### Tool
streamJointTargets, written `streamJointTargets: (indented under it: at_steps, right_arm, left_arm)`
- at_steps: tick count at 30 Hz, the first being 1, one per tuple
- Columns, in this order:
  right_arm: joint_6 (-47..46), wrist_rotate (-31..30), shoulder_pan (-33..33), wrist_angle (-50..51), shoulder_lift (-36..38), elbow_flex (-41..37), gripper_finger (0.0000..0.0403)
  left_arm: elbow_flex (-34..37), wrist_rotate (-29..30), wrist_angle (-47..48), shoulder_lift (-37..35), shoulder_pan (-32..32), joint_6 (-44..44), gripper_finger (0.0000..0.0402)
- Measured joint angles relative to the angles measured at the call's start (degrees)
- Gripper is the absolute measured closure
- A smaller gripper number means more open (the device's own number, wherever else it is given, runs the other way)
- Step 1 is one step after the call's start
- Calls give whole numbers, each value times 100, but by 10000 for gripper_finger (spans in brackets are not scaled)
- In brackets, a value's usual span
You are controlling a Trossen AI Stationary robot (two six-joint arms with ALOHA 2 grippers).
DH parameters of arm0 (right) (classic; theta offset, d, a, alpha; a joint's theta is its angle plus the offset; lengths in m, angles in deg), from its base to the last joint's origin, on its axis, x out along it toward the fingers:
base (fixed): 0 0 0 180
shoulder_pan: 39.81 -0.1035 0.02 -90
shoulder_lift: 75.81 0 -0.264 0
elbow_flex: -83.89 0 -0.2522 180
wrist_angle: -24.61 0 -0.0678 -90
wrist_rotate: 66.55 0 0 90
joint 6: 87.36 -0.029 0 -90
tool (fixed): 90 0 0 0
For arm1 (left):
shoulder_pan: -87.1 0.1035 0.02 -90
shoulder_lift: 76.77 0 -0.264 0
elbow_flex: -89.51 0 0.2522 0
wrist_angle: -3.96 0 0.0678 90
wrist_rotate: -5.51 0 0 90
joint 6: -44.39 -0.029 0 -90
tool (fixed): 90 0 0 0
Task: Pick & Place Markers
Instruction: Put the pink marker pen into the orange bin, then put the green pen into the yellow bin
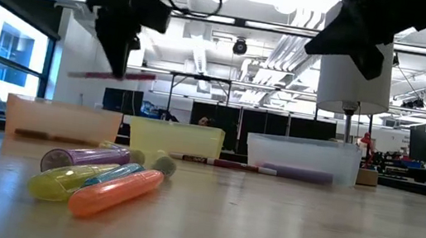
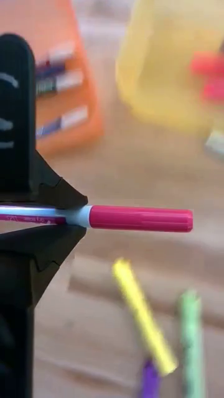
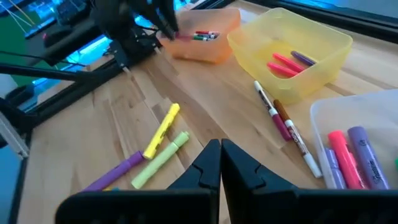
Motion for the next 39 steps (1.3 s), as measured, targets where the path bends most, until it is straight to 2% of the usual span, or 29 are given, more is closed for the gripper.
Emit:
streamJointTargets:
  at_steps: [8, 11, 14, 19, 25, 29, 31, 34, 36, 39]
  right_arm:
    - [-9, -246, 6, -49, 0, 0, 403]
    - [112, -238, 41, -64, 0, 0, 403]
    - [206, -214, 109, -121, 0, 0, 403]
    - [230, -180, 198, -173, 0, 0, 403]
    - [432, -161, 227, -170, 0, 0, 403]
    - [498, -167, 223, -170, 0, 0, 403]
    - [498, -167, 225, -170, 0, 0, 403]
    - [498, -177, 225, -170, 0, 0, 403]
    - [498, -168, 225, -170, 0, 0, 403]
    - [498, -139, 225, -170, 0, 0, 403]
  left_arm:
    - [797, 59, 263, -887, 1871, -491, 371]
    - [1089, 5, -180, -909, 2330, -510, 370]
    - [1423, 21, -194, -901, 2625, -525, 370]
    - [1677, 38, -350, -841, 2848, -539, 358]
    - [1659, 58, -496, -847, 2890, -565, 294]
    - [1402, 24, -282, -847, 2890, -489, 264]
    - [1223, -38, -178, -888, 2892, -341, 261]
    - [997, -497, -146, -1187, 2890, -59, 266]
    - [966, -860, -206, -1531, 2826, 132, 277]
    - [966, -974, -386, -1993, 2456, 589, 303]
